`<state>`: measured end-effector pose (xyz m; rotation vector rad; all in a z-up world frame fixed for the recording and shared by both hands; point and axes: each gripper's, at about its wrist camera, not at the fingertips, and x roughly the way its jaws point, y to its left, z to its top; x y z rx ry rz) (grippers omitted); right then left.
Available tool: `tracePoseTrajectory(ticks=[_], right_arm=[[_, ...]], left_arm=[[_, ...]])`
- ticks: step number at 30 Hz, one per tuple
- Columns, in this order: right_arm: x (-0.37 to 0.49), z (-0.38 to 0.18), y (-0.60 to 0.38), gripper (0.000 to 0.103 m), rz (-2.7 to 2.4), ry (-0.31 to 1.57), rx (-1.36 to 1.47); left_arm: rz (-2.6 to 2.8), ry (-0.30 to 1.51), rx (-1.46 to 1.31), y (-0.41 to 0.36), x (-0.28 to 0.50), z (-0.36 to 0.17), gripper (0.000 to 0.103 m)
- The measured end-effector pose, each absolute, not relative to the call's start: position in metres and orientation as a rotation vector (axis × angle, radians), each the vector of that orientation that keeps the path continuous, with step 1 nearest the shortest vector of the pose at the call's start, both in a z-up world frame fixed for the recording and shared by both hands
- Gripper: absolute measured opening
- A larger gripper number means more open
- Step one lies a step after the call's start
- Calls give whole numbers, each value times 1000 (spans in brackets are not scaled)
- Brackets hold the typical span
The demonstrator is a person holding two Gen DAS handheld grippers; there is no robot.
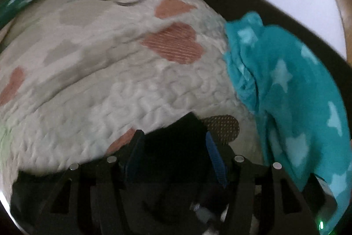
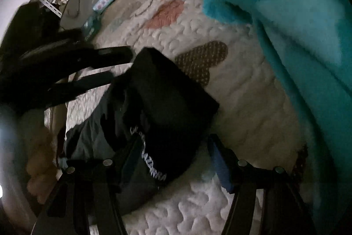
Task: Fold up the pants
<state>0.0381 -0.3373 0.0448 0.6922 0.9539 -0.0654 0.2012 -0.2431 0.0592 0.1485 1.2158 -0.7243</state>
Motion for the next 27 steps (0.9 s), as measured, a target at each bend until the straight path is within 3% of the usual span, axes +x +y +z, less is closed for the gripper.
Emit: tracePoseTrajectory(ticks=[5, 6, 7, 8, 10, 11, 13, 22, 27], right_arm=[[49, 43, -336, 68, -32, 946, 681], [51, 44, -336, 60, -28, 966, 669], [53, 44, -337, 42, -27, 981, 667], [54, 43, -339, 35, -20, 996, 683], [53, 45, -342, 28, 1, 998, 732], [52, 48, -341, 27, 5, 992, 730], [50, 61, -334, 25, 18, 968, 696], [28, 147, -255, 23, 238, 863, 471], [28, 164, -184, 23, 394, 892, 319]], left_arm=[[-731, 1222, 398, -284, 197, 31, 58], [-726, 1215, 428, -286, 195, 29, 58], [-722, 1201, 452, -288, 192, 30, 53], [-718, 1187, 467, -287, 190, 31, 41], [-729, 1167, 473, -281, 185, 39, 32], [-737, 1160, 460, -277, 183, 44, 19], [-753, 1141, 418, -266, 178, 61, 12], [-713, 994, 219, -174, 145, 154, 12], [-646, 984, 45, -82, 138, 166, 12]])
